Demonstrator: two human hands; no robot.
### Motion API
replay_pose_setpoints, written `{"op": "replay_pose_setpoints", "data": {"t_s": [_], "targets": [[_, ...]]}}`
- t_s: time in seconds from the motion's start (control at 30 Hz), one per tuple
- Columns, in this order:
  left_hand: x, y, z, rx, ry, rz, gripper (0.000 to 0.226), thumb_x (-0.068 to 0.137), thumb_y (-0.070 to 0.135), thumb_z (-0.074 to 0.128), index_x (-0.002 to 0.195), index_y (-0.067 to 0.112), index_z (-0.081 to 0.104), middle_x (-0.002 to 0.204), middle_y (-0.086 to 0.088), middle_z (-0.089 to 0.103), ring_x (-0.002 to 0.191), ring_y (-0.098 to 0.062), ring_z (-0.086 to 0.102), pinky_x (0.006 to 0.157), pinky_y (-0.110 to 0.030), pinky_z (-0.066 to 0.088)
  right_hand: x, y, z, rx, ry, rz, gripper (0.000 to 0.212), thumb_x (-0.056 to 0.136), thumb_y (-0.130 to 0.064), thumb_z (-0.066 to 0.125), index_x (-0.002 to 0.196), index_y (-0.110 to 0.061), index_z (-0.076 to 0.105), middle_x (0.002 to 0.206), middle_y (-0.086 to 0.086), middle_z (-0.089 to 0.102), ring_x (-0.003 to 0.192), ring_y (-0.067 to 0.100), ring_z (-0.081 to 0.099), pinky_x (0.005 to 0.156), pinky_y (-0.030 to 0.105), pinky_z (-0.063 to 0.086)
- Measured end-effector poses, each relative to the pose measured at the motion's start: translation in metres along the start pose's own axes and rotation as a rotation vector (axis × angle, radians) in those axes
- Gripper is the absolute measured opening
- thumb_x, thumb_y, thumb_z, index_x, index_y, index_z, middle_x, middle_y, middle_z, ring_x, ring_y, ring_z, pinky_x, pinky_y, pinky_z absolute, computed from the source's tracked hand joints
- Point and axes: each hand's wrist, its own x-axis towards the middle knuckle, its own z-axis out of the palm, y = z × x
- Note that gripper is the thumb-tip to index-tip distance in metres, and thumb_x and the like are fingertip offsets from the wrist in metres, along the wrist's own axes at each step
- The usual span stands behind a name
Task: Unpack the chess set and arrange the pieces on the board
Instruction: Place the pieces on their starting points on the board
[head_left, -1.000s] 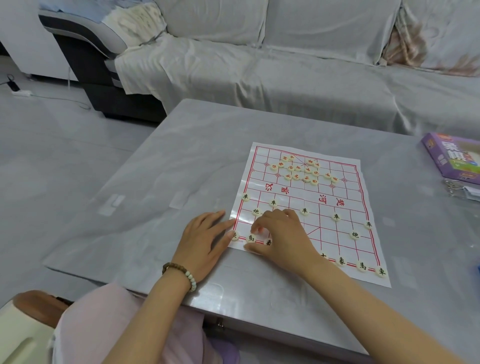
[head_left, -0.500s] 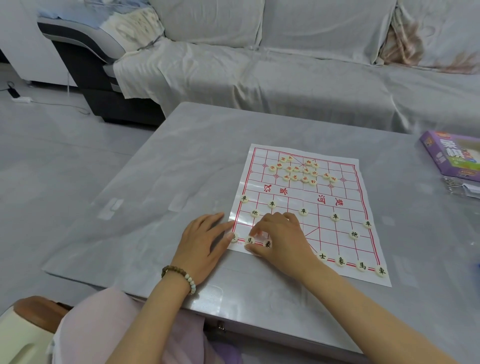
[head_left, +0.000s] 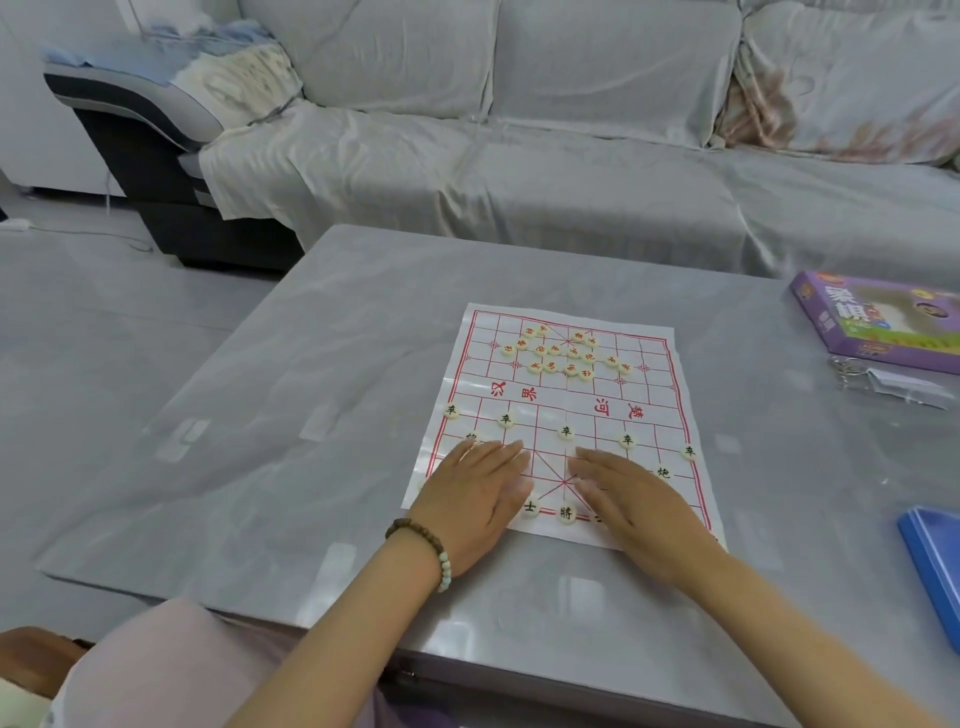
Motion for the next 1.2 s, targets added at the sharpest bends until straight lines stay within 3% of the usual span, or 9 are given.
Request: {"op": "replay_pose_setpoints", "data": {"t_s": [0.17,0.37,0.53,0.7,0.77,0.83,0.9,0.97,1.2], "targets": [[0.016,0.012,0.007,0.145,-0.145,-0.048,0.055,0.097,0.044,0.003,0.149,0.025,0.009,0.156,0.009,0.006,0.144,-0.01,0.001,0.117,-0.036,-0.004,-0.004,0.013,0.002,-0.041,-0.134,-0.036,0.058,0.093,-0.055,0.011,0.147,-0.036,0.019,0.155,-0.02,0.008,0.142,-0.002,0.002,0.109,0.016,-0.003],[0.014,0.013,0.009,0.188,-0.165,-0.067,0.056,0.097,0.046,0.003,0.149,0.026,0.003,0.157,0.01,0.002,0.144,-0.009,-0.002,0.117,-0.039,-0.005,-0.003,0.014,0.002,-0.007,-0.149,-0.054,0.063,0.088,-0.059,0.007,0.147,-0.037,0.015,0.155,-0.02,0.003,0.142,-0.003,-0.002,0.109,0.016,-0.005],[0.01,0.009,0.006,0.204,-0.175,-0.09,0.058,0.095,0.049,0.0,0.149,0.028,0.002,0.156,0.011,0.0,0.143,-0.008,-0.003,0.117,-0.039,-0.005,-0.001,0.012,0.006,0.014,-0.159,-0.073,0.056,0.094,-0.054,0.012,0.147,-0.037,0.015,0.155,-0.02,0.002,0.142,-0.002,-0.004,0.11,0.017,-0.005],[0.003,0.003,0.003,0.19,-0.153,-0.077,0.108,0.057,0.067,-0.038,0.149,0.029,0.005,0.156,0.012,0.003,0.143,-0.007,-0.001,0.117,-0.035,-0.008,0.001,0.004,0.012,-0.016,-0.159,-0.088,0.059,0.093,-0.056,0.01,0.148,-0.036,0.012,0.156,-0.018,0.0,0.143,0.0,-0.005,0.111,0.019,-0.005],[0.004,0.004,0.001,0.178,-0.159,-0.08,0.092,0.072,0.067,-0.025,0.149,0.029,0.009,0.156,0.012,0.006,0.143,-0.007,0.002,0.117,-0.034,-0.006,0.0,0.003,0.012,-0.02,-0.163,-0.094,0.068,0.085,-0.061,0.004,0.148,-0.036,0.011,0.156,-0.018,0.0,0.143,0.001,-0.005,0.11,0.019,-0.006],[0.007,0.007,-0.006,0.132,-0.158,-0.078,0.064,0.093,0.056,0.004,0.146,0.027,0.024,0.153,0.009,0.021,0.141,-0.01,0.016,0.118,-0.034,0.005,0.002,0.003,0.008,0.02,-0.162,-0.091,0.066,0.087,-0.061,0.008,0.147,-0.034,0.019,0.156,-0.017,0.007,0.143,0.001,0.002,0.111,0.019,-0.002],[0.012,0.008,-0.016,0.03,-0.086,-0.075,0.052,0.097,0.049,0.016,0.132,0.024,0.046,0.138,0.007,0.047,0.129,-0.013,0.039,0.111,-0.031,0.025,0.005,0.004,-0.002,0.12,-0.129,-0.067,0.054,0.095,-0.054,0.021,0.144,-0.034,0.029,0.154,-0.017,0.019,0.142,0.002,0.013,0.113,0.021,0.007],[0.023,0.008,-0.031,-0.068,-0.005,-0.094,0.051,0.097,0.049,0.019,0.122,0.024,0.055,0.124,0.006,0.058,0.116,-0.014,0.05,0.101,-0.031,0.038,0.013,0.009,-0.014,0.217,-0.06,-0.034,0.047,0.095,-0.051,0.03,0.14,-0.036,0.036,0.15,-0.018,0.027,0.139,0.004,0.024,0.112,0.025,0.017],[0.088,-0.012,-0.062,-0.091,0.041,-0.11,0.051,0.097,0.048,0.018,0.136,0.026,0.042,0.142,0.005,0.043,0.129,-0.013,0.038,0.106,-0.031,0.032,0.063,0.047,-0.052,0.359,0.126,0.052,0.034,0.093,-0.039,0.051,0.126,-0.033,0.051,0.139,-0.01,0.046,0.122,0.005,0.043,0.103,0.024,0.031]]}}
